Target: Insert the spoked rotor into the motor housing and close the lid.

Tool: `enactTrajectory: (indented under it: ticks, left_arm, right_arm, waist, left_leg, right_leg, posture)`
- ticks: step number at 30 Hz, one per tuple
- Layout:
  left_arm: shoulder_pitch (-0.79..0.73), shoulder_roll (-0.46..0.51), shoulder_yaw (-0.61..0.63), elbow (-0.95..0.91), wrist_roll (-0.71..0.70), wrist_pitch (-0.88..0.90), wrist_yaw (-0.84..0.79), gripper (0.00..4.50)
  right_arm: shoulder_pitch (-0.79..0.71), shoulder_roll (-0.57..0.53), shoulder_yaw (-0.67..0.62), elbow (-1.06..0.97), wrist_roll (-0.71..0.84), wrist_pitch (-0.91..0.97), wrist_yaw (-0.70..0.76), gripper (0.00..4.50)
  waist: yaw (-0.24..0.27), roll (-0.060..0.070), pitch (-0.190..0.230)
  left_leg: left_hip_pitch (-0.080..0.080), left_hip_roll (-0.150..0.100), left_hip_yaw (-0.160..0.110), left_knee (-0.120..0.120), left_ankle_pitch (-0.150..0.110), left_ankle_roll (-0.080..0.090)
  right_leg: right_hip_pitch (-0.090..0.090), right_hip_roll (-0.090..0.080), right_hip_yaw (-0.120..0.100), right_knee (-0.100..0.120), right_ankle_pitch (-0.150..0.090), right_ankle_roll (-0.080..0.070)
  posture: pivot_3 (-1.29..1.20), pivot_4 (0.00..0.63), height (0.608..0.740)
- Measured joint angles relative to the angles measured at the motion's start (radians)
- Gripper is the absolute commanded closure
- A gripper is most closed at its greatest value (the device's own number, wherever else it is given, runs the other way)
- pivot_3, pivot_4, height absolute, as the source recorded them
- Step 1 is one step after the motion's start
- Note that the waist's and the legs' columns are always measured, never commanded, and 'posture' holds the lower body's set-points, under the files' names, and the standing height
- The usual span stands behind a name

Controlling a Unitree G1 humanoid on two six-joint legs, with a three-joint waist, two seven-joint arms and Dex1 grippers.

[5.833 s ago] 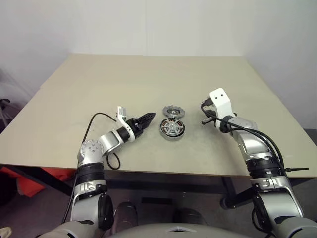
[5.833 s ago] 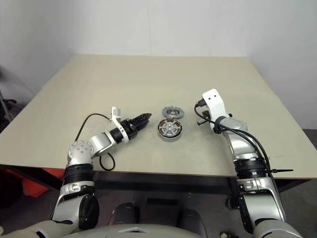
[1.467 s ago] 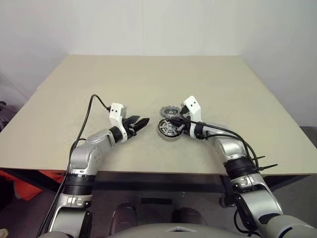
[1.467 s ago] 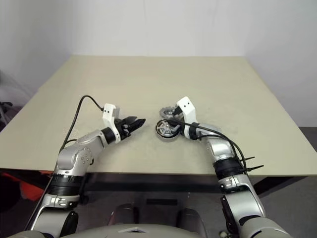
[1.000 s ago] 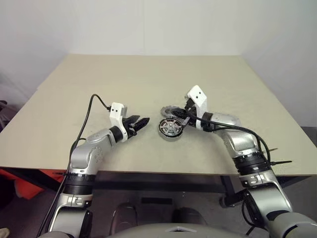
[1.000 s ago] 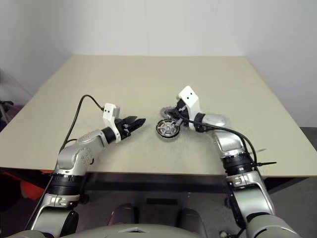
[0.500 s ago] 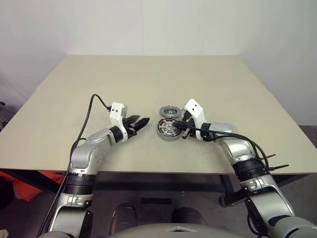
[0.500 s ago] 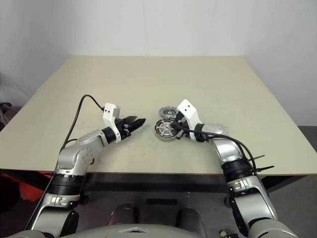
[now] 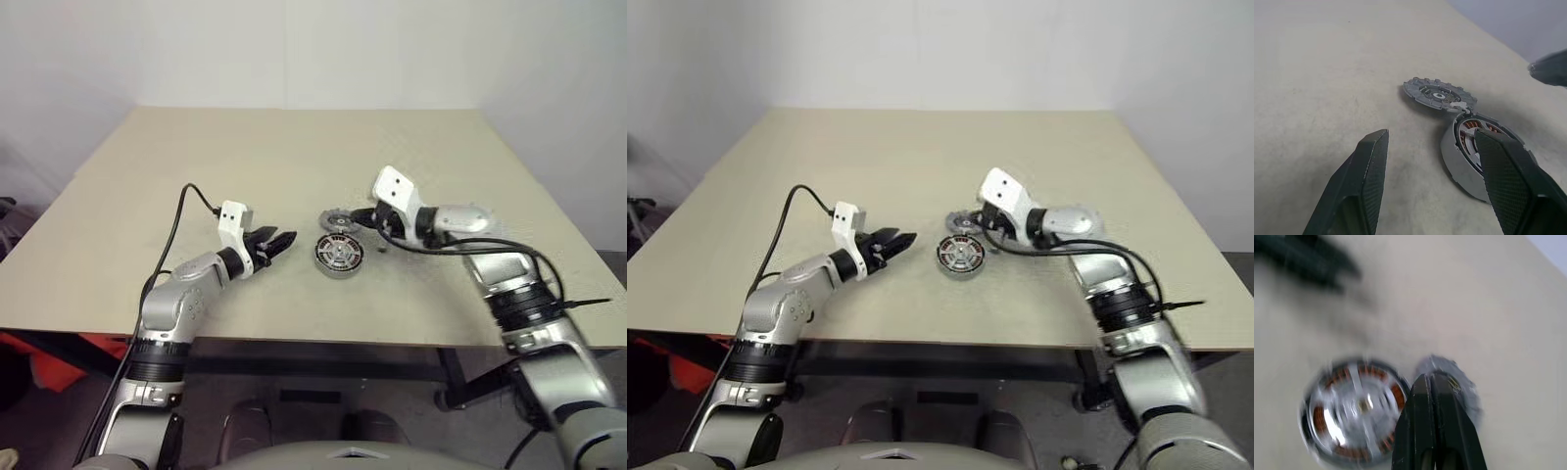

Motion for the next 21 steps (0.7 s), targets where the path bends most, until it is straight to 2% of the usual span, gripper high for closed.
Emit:
enactTrajectory:
  ticks: [3,11,14,19,21]
  left_arm:
    - [-0.016,0.01,-0.026,0.004,0.005,0.012,-0.031,1.53]
    - [-0.078,0.066,-0.095,0.018,0.013,0.09,-0.105,1.53]
    - [-0.079,0.079,-0.113,0.025,0.023,0.098,-0.122,1.5]
    - [-0.079,0.093,-0.152,0.025,0.041,0.103,-0.151,1.5]
    - [-0.079,0.11,-0.186,0.024,0.057,0.103,-0.17,1.5]
  right_arm:
    - [-0.035,-0.078,0.065,0.052,-0.063,-0.14,0.126,4.5]
    - [-0.168,-0.094,0.149,0.225,-0.155,-0.389,0.302,4.5]
    - [-0.204,-0.067,0.167,0.297,-0.18,-0.453,0.318,3.9]
    - [-0.226,-0.006,0.188,0.395,-0.237,-0.521,0.287,2.29]
    - [-0.23,0.01,0.202,0.419,-0.265,-0.544,0.264,2.29]
  waist:
    - [-0.004,0.0,0.0]
    - [-0.009,0.0,0.0]
    - [-0.008,0.0,0.0]
    - [-0.007,0.0,0.0]
    - [-0.007,0.0,0.0]
  left_leg:
    - [0.0,0.0,0.0,0.001,0.0,0.001]
    - [-0.002,0.001,0.001,0.003,0.0,0.001]
    - [-0.005,0.001,0.0,0.004,-0.001,0.002]
    - [-0.013,0.001,0.0,0.01,-0.002,0.005]
    - [-0.014,0.001,0.0,0.012,-0.003,0.006]
  right_leg:
    - [-0.001,0.0,0.0,0.0,0.0,0.0]
    - [-0.004,0.0,0.0,0.003,0.001,-0.002]
    - [-0.005,0.0,0.0,0.003,0.001,-0.002]
    - [-0.012,0.0,0.0,0.007,0.001,-0.002]
    - [-0.012,0.0,0.0,0.008,0.001,-0.002]
  posture:
    - [0.0,0.0,0.74]
    - [0.0,0.0,0.74]
    - [0.0,0.0,0.74]
    - [0.0,0.0,0.74]
    - [0.0,0.0,0.74]
